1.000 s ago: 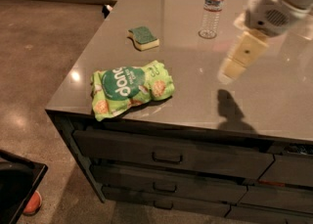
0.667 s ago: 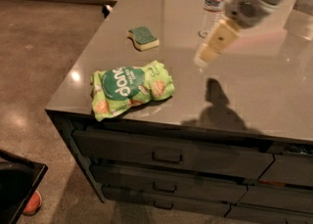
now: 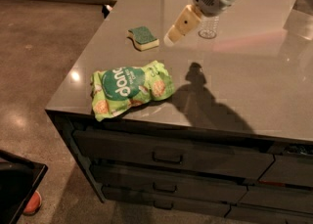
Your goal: Pick sponge
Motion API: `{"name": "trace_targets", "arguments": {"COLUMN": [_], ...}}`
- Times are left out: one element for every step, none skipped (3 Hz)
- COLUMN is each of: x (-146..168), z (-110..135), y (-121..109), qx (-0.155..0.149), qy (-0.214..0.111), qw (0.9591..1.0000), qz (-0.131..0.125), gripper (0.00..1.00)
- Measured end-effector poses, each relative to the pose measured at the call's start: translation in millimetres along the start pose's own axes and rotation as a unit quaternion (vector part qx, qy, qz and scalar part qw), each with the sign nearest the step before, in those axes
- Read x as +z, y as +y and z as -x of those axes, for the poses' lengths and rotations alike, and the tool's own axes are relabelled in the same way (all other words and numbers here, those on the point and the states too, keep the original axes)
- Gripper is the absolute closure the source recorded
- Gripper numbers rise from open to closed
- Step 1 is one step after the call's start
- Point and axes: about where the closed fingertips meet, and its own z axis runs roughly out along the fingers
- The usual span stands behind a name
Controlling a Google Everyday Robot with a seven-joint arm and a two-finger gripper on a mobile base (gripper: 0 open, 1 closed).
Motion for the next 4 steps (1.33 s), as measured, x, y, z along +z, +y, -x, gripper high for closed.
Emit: {"name": "trace_targets", "arguments": {"x": [22.1,44.5,70.8,112.4], "z": [26.1,51.3,71.9,88.8], "y": [-10.0,-15.2,-12.9,-16.1], "qx": [0.029,0.051,0.059,0.062], "qy": [-0.004,-0.007,-0.002,0.021], "qw": [0.9995,0.9985,0.9981,0.9977], "qz": [-0.011,-0.019,-0.02,-0.02], "gripper": [0.0,0.0,0.0,0.0]}}
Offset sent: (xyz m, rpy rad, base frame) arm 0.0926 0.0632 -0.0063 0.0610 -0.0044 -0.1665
